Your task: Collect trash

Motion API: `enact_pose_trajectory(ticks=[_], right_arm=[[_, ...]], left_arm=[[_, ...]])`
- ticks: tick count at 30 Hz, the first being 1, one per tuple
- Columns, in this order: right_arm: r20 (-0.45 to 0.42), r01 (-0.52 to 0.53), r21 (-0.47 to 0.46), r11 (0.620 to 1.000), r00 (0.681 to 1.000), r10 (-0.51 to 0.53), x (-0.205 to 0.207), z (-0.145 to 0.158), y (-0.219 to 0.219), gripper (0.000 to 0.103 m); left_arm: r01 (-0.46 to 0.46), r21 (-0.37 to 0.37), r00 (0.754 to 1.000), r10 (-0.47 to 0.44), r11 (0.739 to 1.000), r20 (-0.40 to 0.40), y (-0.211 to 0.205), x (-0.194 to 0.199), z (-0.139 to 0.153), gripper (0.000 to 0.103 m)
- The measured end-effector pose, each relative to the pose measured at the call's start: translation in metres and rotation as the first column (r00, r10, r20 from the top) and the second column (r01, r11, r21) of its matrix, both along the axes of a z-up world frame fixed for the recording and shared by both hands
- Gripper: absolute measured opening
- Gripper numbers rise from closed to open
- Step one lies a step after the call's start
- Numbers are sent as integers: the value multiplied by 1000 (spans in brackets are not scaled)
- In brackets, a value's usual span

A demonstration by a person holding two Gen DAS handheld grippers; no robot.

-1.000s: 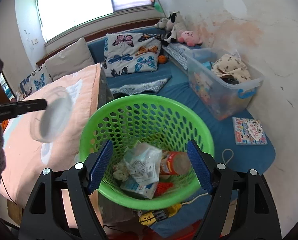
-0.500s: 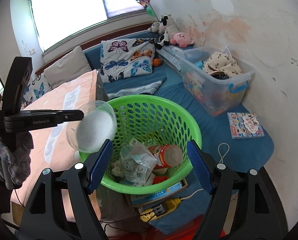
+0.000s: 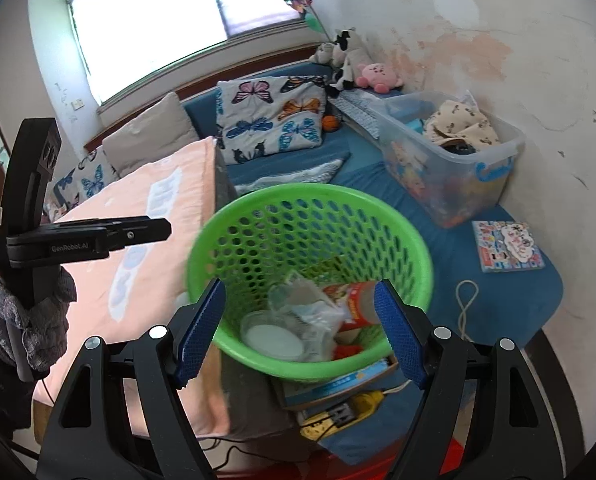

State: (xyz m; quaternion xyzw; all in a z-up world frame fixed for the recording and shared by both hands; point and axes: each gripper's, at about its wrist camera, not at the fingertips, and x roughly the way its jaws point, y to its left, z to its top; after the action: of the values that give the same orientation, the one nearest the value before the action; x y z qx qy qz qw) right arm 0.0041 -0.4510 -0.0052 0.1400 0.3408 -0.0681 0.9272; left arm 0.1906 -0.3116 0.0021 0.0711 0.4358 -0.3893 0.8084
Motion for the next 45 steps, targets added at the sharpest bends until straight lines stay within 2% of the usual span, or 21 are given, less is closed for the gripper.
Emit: enact_pose_trajectory(ticks=[2,8,11,19,25,31,40,45], right_arm=[[2,-9,1,1000,1000,9,1,1,7,77],[24,-60,16,998,998,60,5,5,36,77],[36,-90,22,996,995,89,6,7,56,80],[45,-151,17,988,988,150,8,14,103,83],[44,-186,9,983,982,185,8,14,134,87],[24,-195,-31,980,980,196,10,12,162,91],[24,-218,-101,971,975,222,9,12,194,93],[20,-221,-126,967,974,225,8,9,202,93]], left_arm=[[-13,-13,1000,13,1000,8,12,-1,5,59],[-72,-31,995,74,997,69,55,-13,19,76],[-105,-41,989,109,994,97,79,-19,26,79],[-208,-55,957,215,977,193,143,-40,44,92],[-285,-41,928,286,958,239,185,-54,47,95],[-382,-22,895,376,924,239,228,-68,38,96],[-477,-32,852,471,878,231,273,-89,29,96],[-521,-28,816,507,853,276,285,-104,27,96]])
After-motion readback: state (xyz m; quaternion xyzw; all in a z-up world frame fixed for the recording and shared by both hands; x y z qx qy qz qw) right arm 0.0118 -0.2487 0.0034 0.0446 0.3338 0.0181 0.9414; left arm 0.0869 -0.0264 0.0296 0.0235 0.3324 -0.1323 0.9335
